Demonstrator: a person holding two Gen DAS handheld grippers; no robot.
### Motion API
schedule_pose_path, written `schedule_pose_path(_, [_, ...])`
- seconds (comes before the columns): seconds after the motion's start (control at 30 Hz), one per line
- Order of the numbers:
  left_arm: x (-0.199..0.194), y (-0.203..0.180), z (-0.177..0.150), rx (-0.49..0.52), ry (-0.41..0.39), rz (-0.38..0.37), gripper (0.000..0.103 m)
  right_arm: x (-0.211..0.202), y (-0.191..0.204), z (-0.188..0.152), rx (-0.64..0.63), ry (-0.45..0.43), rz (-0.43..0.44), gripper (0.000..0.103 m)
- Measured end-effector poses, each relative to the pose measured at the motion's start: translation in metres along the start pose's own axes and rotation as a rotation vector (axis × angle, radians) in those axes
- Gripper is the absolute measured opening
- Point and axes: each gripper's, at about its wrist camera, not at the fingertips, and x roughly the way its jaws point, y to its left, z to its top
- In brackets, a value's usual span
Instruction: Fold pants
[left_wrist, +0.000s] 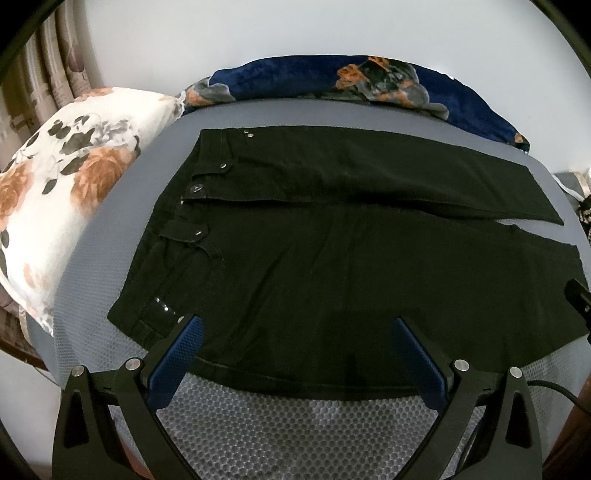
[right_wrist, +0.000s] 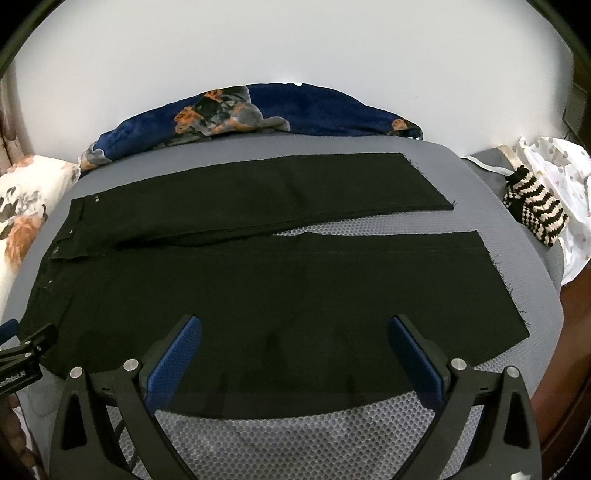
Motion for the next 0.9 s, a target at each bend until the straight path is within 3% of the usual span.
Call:
schedule_pose_path(0.6, [0.004,0.003,0.003,-0.010,0.006,0.002,0.101,0.005,0.003,0.007,0.006,0.029,0.016,0.101])
schedule_pose_path(0.9, [0.013,0.029,0.036,-0.060,0.002,-0.020,0.101,0.017,0.010,0.020,-0.005,0.066,0.064,0.103])
